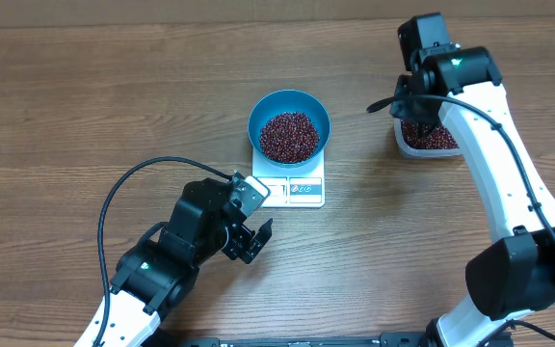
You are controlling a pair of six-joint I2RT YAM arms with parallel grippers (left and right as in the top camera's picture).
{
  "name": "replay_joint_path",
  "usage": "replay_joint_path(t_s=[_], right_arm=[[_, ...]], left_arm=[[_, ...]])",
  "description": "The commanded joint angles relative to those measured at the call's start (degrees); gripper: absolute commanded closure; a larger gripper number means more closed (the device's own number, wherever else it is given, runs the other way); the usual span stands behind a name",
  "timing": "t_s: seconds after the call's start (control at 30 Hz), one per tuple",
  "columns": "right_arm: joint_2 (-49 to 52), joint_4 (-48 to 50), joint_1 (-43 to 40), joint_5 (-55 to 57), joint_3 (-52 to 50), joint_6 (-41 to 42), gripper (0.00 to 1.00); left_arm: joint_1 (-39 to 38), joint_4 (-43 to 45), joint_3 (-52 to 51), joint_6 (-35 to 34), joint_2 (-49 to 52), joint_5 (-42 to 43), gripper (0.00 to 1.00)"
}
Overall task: Scoop item into bowl and weigh 150g on scale
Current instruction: 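Move the empty scoop with the right gripper back into the bean tub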
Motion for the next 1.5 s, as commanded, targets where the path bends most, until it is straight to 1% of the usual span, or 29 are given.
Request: replay_joint_path(t_s=[0.0,0.17,0.9,1.47], right_arm=[[-1.57,1.25,0.13,-0.42,-2.89,0.24,0.96],[-1.51,2.21,0.11,-0.39,-6.05,0.24,0.96],[0.81,4.04,-0.61,4.22,-6.80,0.24,0.96],[6.62,4.09,-1.38,3.39,-7.52,0.24,0.96]], left_arm=[[0.31,0.15,-0.02,-0.02,-0.11,1.05,0.00],[0.31,0.15,-0.02,-0.02,-0.11,1.05,0.01],[0.31,0.15,-0.02,-0.02,-0.11,1.05,0.00],[0.31,0.15,-0.02,-0.02,-0.11,1.05,0.00]])
